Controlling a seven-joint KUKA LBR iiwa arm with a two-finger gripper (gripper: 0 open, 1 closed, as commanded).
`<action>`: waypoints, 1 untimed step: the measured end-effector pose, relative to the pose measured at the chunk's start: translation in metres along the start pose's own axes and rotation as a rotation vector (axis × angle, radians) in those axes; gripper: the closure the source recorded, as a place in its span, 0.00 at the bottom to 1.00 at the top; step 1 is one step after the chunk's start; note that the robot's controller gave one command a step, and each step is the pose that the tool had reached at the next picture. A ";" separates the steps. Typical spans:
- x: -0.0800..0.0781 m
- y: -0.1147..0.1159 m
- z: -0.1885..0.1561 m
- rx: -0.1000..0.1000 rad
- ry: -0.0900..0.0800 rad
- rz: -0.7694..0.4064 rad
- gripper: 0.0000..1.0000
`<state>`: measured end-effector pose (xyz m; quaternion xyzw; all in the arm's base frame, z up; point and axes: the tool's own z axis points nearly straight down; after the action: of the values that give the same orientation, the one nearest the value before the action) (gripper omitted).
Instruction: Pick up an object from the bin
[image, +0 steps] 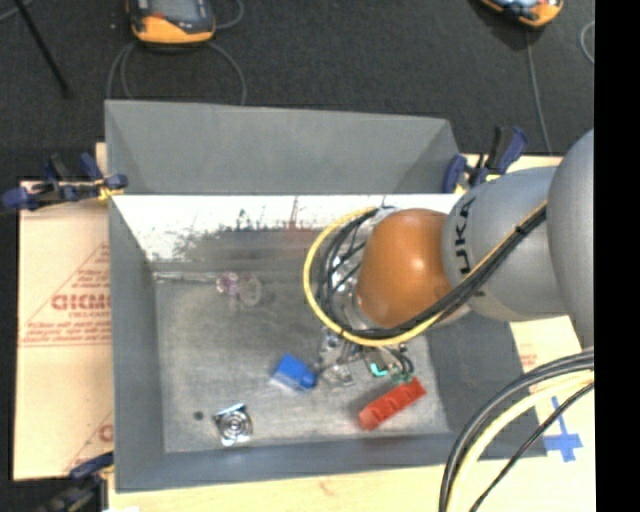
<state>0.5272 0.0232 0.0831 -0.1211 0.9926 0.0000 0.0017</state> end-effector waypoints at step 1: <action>-0.062 0.048 -0.035 -0.003 -0.007 0.118 0.00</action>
Offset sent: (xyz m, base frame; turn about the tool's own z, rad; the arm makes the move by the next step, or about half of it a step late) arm 0.0456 0.0584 0.0324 0.1227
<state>0.5757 0.0848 0.1181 -0.0622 0.9981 0.0019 0.0048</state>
